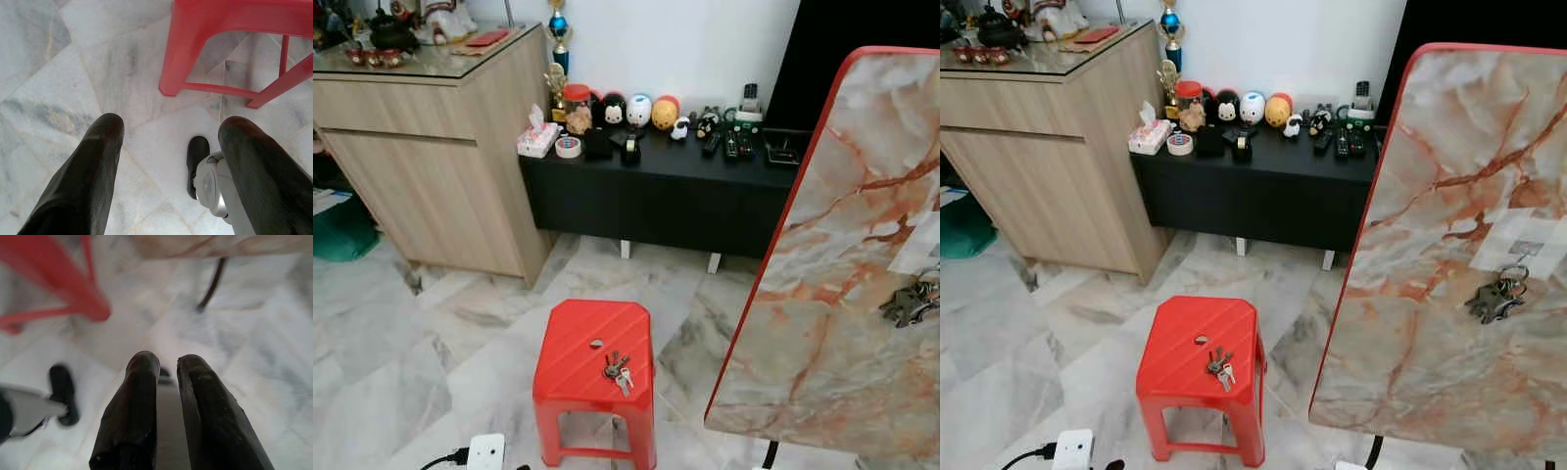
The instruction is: Hang keys on a hook
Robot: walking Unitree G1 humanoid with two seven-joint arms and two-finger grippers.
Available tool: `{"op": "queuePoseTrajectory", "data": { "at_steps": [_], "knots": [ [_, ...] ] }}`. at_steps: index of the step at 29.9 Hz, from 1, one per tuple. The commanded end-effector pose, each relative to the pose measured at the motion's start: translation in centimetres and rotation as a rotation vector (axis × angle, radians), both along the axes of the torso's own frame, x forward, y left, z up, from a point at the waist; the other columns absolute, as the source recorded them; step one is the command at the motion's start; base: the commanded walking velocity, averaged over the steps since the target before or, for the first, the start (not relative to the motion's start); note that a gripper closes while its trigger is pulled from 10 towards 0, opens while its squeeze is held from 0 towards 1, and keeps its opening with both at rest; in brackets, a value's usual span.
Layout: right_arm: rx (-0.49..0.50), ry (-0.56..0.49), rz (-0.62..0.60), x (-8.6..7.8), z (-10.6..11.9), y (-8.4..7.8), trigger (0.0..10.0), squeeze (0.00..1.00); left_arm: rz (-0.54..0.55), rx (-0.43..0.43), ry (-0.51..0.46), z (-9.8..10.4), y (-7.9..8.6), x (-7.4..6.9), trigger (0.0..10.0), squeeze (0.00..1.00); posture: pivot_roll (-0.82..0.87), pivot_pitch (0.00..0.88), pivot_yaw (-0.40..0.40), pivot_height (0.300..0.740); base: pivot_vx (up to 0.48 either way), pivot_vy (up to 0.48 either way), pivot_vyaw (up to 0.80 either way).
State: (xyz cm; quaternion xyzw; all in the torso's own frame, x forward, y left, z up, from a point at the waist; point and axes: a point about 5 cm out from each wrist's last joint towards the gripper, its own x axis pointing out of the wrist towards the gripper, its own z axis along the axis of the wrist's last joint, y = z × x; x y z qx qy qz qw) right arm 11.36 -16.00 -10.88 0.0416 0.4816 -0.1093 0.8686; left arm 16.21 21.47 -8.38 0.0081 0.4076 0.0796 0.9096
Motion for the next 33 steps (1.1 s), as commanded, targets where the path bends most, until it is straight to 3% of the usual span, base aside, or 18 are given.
{"op": "queuePoseTrajectory", "data": {
  "at_steps": [1, 2, 3, 4, 5, 6, 10, 14, 19, 33],
  "knots": [
    [-0.096, -0.041, -0.076, -0.1, 0.3, -1.2, 10.0, 0.0, -0.01, 0.003, 0.033, -0.4, -0.1, -0.7, 10.0, 0.0, 0.03, 0.0, -0.011, 0.74, 0.0, 0.266, 0.0],
    [-0.11, -0.045, -0.082, 0.0, 0.4, -1.4, 10.0, 0.0, -0.01, 0.003, 0.033, -0.4, -0.1, -0.7, 10.0, 0.0, 0.03, 0.0, -0.011, 0.74, 0.0, 0.27, 0.0],
    [-0.139, -0.07, -0.104, 1.1, 0.8, -2.7, 10.0, 0.0, -0.01, 0.002, 0.033, -0.4, -0.1, -0.7, 10.0, 0.0, 0.03, 0.0, -0.011, 0.74, 0.0, 0.27, 0.0],
    [-0.168, -0.149, -0.156, 4.8, 2.6, -6.3, 10.0, 0.0, -0.009, 0.0, 0.033, -0.4, -0.1, -0.7, 10.0, 0.0, 0.03, 0.0, -0.011, 0.74, 0.0, 0.266, 0.0],
    [-0.168, -0.149, -0.156, 4.8, 2.6, -6.3, 10.0, 0.0, -0.009, 0.0, 0.033, -0.4, -0.1, -0.7, 10.0, 0.0, 0.03, 0.0, -0.011, 0.74, 0.0, 0.266, 0.0],
    [-0.183, -0.186, -0.101, 6.7, 3.6, -7.3, 10.0, 0.0, -0.008, 0.0, 0.033, -0.4, -0.1, -0.7, 10.0, 0.0, 0.02, 0.0, -0.011, 0.74, 0.0, 0.27, 0.0],
    [-0.16, -0.227, 0.003, 7.9, 4.0, -6.1, 10.0, 0.0, -0.006, -0.002, 0.029, -0.3, 0.0, -0.6, 10.0, 0.0, 0.02, 0.0, -0.015, 0.74, 0.0, 0.269, 0.0],
    [-0.142, -0.233, -0.006, 8.0, 4.0, -5.6, 10.0, 0.0, -0.003, -0.003, 0.026, -0.2, 0.1, -0.5, 10.0, 0.0, 0.02, 0.0, -0.016, 0.74, 0.0, 0.268, 0.0],
    [-0.063, -0.171, 0.021, 7.0, 2.9, -3.7, 10.0, 0.0, 0.008, -0.007, 0.028, -0.1, 0.7, -0.4, 10.0, 0.0, 0.03, 0.0, -0.018, 0.74, 0.0, 0.288, 0.0],
    [-0.01, -0.091, 0.012, 4.2, 1.5, -2.5, 10.0, 0.0, 0.02, -0.008, 0.045, -0.3, 0.8, -0.7, 10.0, 0.0, 0.04, 0.0, -0.015, 0.74, 0.0, 0.324, 0.0]
  ]
}}
